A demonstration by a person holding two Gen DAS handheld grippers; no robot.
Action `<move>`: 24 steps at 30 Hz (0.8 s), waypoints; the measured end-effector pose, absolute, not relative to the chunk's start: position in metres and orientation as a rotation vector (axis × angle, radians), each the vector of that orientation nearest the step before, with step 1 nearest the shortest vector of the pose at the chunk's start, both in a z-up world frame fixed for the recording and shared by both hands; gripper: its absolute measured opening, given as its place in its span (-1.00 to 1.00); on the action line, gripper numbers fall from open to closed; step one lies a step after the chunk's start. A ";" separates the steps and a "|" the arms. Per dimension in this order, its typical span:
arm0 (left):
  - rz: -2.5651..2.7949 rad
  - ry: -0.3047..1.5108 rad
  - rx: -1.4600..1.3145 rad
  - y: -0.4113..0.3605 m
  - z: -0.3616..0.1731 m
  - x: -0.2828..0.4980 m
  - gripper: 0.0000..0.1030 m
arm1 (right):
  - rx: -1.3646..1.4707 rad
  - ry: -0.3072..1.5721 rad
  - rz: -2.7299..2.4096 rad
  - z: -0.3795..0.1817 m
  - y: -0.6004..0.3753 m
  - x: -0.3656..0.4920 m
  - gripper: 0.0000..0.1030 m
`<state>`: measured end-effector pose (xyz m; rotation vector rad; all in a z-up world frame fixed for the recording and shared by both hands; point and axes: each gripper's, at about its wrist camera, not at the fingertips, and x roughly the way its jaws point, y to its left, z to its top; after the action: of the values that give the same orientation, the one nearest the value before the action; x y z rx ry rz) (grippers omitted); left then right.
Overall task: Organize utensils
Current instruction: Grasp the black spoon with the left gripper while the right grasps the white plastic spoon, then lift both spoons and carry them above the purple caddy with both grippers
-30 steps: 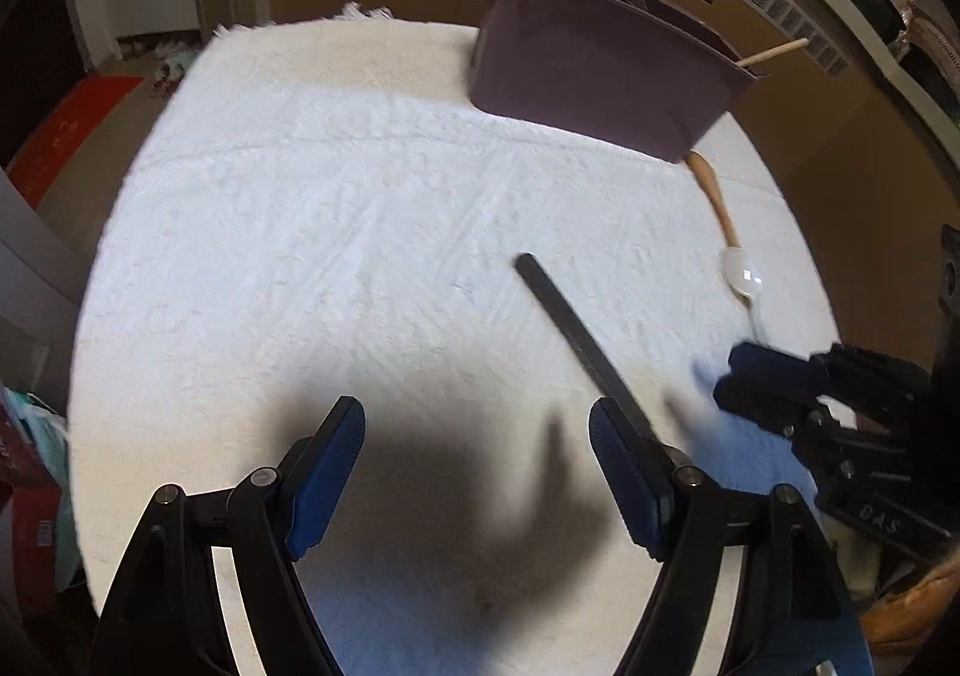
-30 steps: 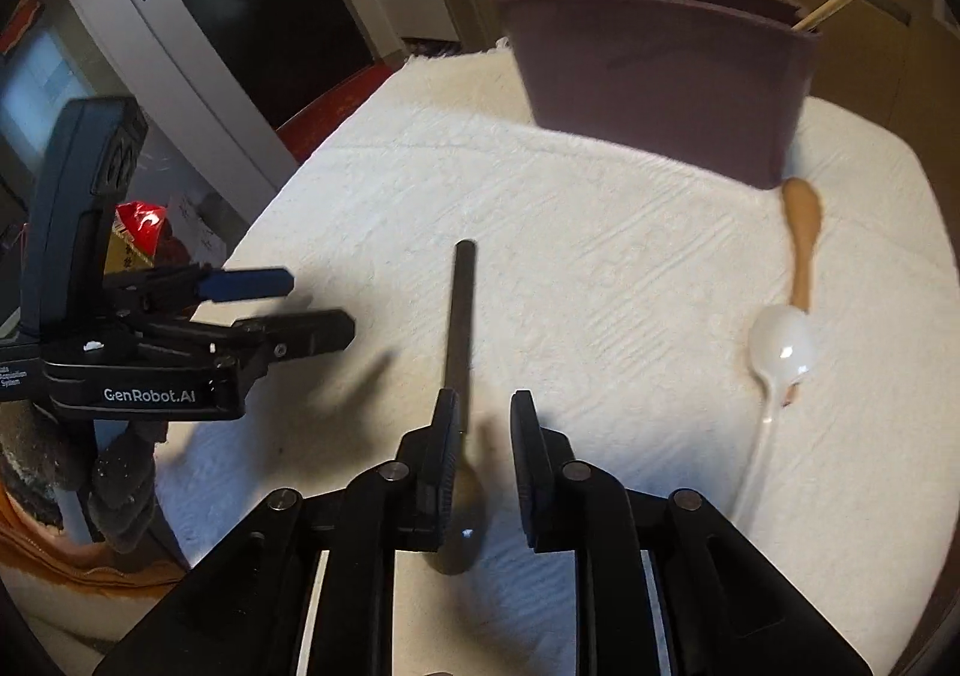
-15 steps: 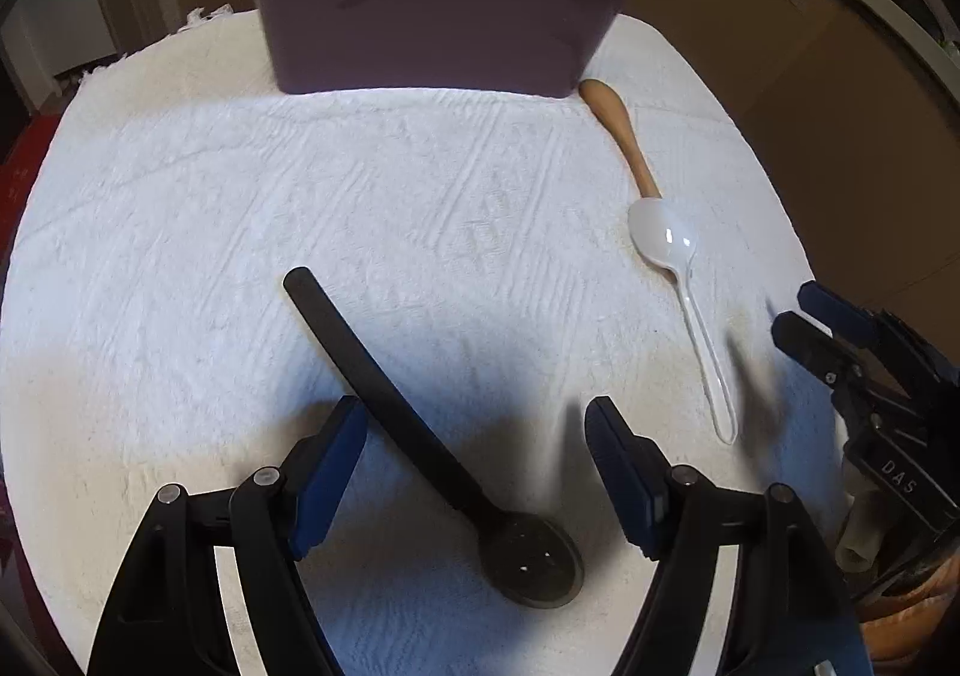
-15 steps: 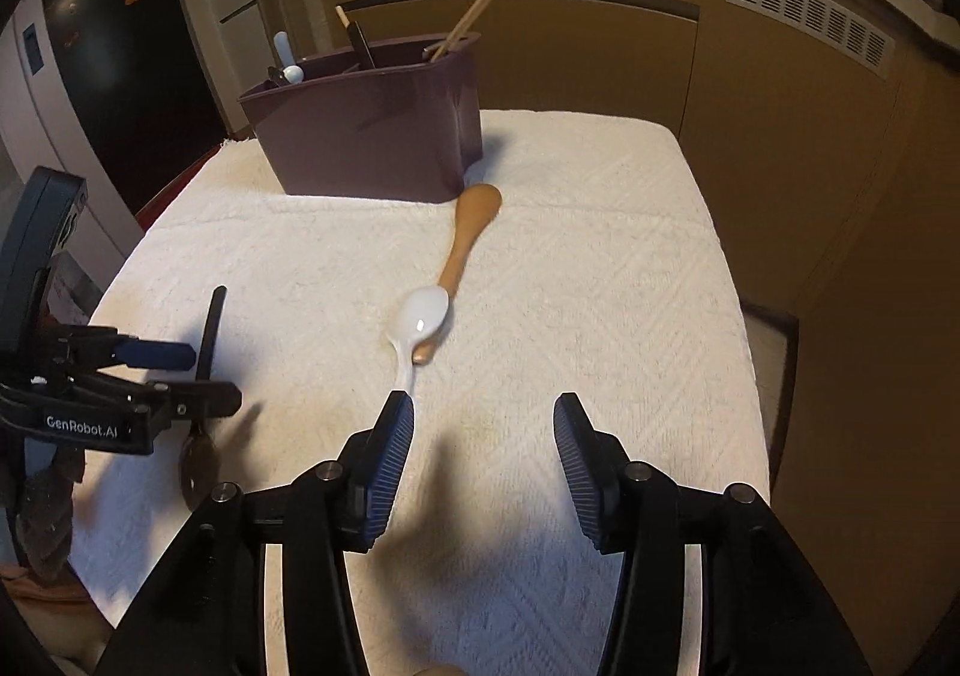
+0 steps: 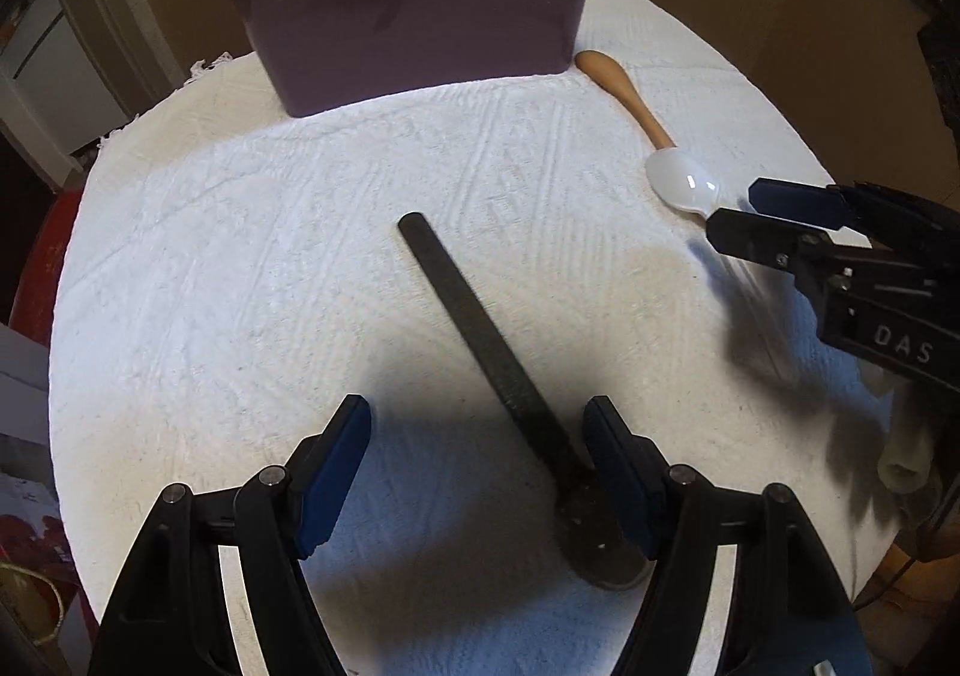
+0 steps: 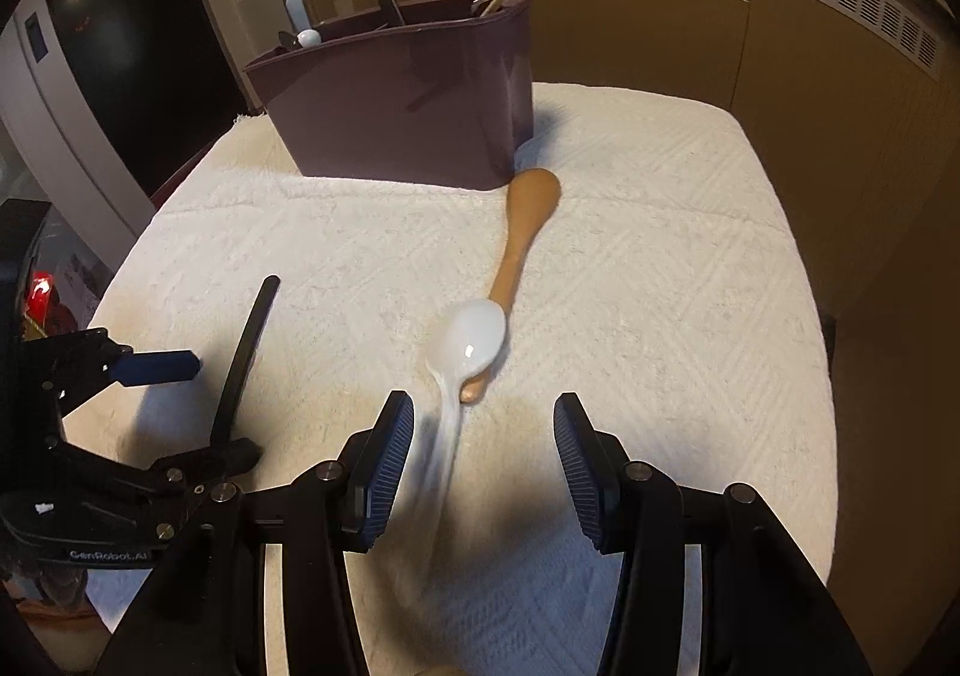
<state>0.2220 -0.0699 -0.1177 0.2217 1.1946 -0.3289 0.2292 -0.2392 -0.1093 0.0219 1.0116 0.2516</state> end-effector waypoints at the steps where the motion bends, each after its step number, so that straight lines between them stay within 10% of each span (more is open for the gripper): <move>1: -0.319 1.196 0.220 -0.065 -0.118 0.221 0.37 | 0.012 1.017 0.253 -0.112 -0.235 0.234 -0.03; 17: -0.332 1.229 0.032 -0.029 -0.110 0.243 0.26 | -0.139 1.034 0.250 -0.106 -0.216 0.243 -0.34; 24: -0.307 1.248 0.067 -0.057 -0.112 0.267 -0.14 | -0.101 0.975 0.211 -0.080 -0.244 0.218 -0.34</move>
<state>0.2670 -0.0567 -0.1121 0.0675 1.2483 -0.3065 0.2177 -0.2442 -0.0803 -0.1010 0.9754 0.2115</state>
